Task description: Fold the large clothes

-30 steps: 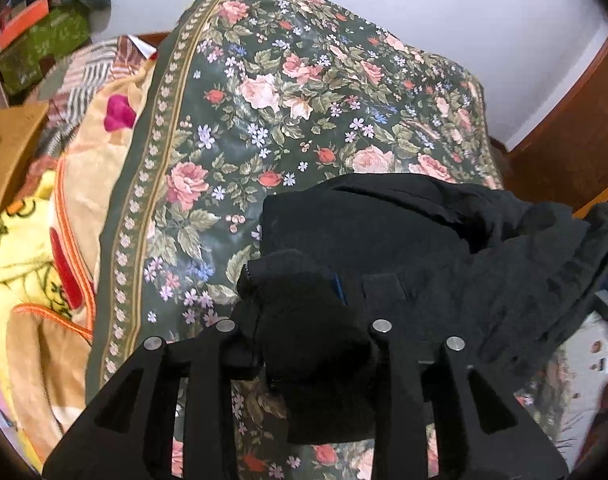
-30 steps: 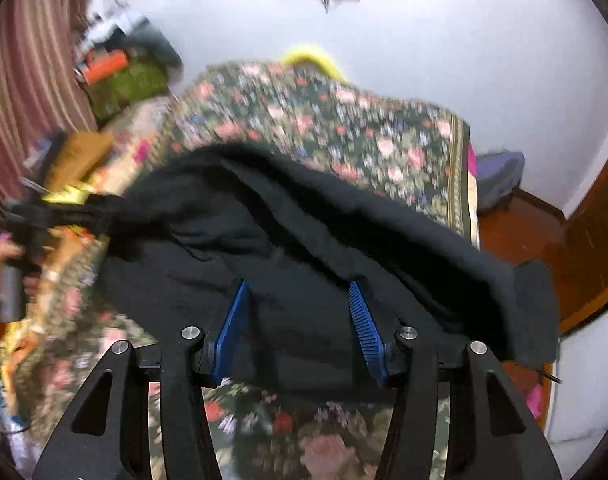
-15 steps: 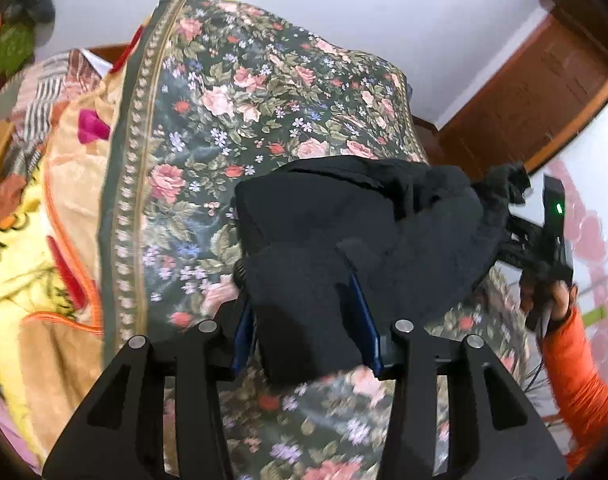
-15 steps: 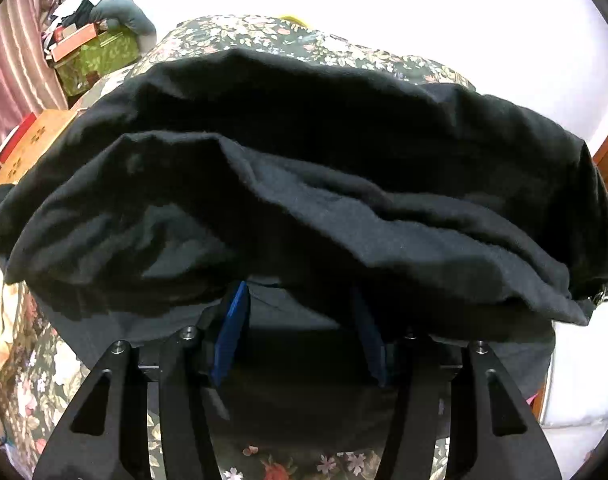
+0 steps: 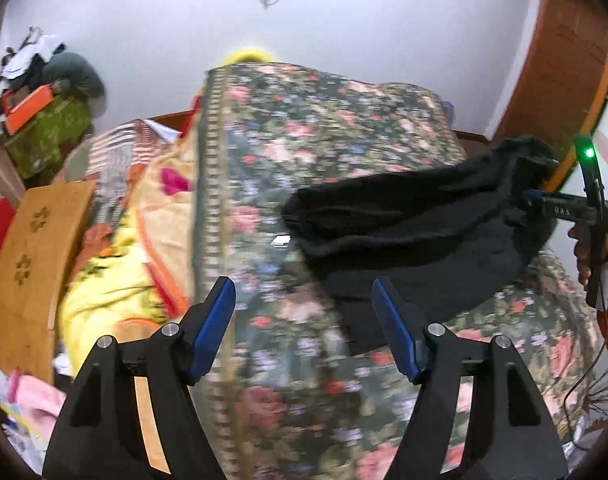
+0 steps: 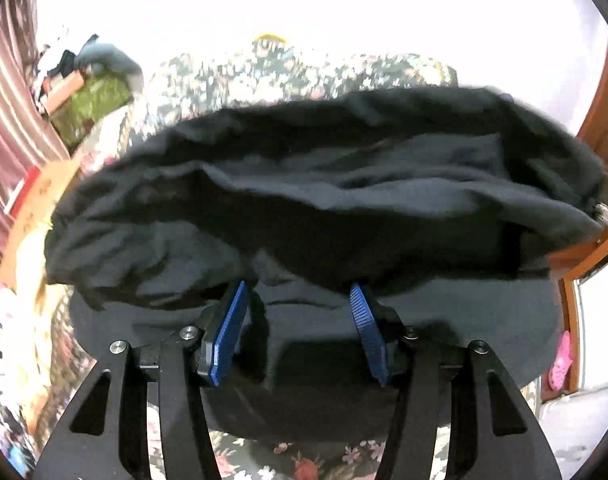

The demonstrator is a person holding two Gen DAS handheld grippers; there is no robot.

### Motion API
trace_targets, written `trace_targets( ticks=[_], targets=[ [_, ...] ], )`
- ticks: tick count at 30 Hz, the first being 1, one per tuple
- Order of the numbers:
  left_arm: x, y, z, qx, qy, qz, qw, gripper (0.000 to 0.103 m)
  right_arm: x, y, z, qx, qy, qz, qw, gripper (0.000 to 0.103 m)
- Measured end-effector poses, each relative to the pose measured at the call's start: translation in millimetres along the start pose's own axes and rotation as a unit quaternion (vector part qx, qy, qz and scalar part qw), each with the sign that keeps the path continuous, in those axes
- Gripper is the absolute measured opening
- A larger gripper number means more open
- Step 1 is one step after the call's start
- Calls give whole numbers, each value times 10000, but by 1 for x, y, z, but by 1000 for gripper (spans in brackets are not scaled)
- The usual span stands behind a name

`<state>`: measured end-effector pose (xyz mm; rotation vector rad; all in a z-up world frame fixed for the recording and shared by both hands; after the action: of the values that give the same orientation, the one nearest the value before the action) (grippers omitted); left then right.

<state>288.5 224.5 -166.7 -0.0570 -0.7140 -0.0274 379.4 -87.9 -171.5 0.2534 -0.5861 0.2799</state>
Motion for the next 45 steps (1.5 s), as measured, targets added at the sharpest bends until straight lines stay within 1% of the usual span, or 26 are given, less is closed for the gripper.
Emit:
trace_targets(
  ticks=[3, 8, 12, 16, 17, 19, 21, 24, 26, 31, 34, 37, 41, 43, 45],
  targets=[
    [5, -36, -20, -382, 2, -55, 9993, 69, 1, -2, 17, -32, -176, 137, 9997, 50],
    [14, -92, -60, -760, 106, -266, 9967, 69, -4, -9, 33, -171, -352, 472, 9981, 51],
    [30, -121, -88, -747, 45, -341, 9966, 69, -3, -14, 20, -227, -415, 614, 9970, 57],
    [55, -135, -116, -608, -79, -114, 9981, 69, -4, -29, -1, -341, -261, 539, 9976, 57],
    [62, -137, -124, -601, -103, -28, 9981, 69, -4, -34, -10, -348, -201, 454, 9982, 57],
    [70, -136, -137, -534, -111, 235, 9982, 69, -5, -39, -17, -392, -280, 393, 9981, 61],
    [75, -134, -150, -497, -46, 455, 9977, 71, -6, -42, -18, -424, -374, 421, 9975, 70],
    [76, -130, -167, -437, 94, 686, 9966, 74, -8, -45, -20, -424, -417, 418, 9974, 73],
    [75, -130, -172, -342, 131, 730, 9967, 75, -8, -46, -20, -409, -410, 405, 9975, 74],
    [75, -135, -168, -9, 92, 559, 9984, 76, -10, -48, -14, -435, -284, 313, 9982, 75],
    [72, -134, -158, 35, 96, 613, 9981, 75, -11, -46, -7, -410, -208, 296, 9985, 75],
    [65, -130, -145, -33, 116, 806, 9967, 75, -13, -43, 6, -262, -203, 235, 9992, 75],
    [51, -120, -120, -30, 77, 1073, 9942, 75, -14, -37, 28, -118, -330, 198, 9992, 75],
    [42, -111, -107, -57, 49, 1316, 9913, 75, -13, -33, 35, -109, -396, 222, 9989, 75],
    [27, -95, -93, -91, -2, 1740, 9847, 75, -13, -28, 40, -112, -438, 261, 9986, 75]
  ],
)
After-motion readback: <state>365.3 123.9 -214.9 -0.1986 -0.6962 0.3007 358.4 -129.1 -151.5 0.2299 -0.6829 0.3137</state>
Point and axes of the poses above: each gripper's, at about its wrist camera, not at the fingertips, and z roughly against the way its jaws point, y to its left, x to its top, the point moved 5 cm from there along -z, roughly the way its jaws point, and after that the axes turned 5 degrees about -z, right-handed, at the moved point
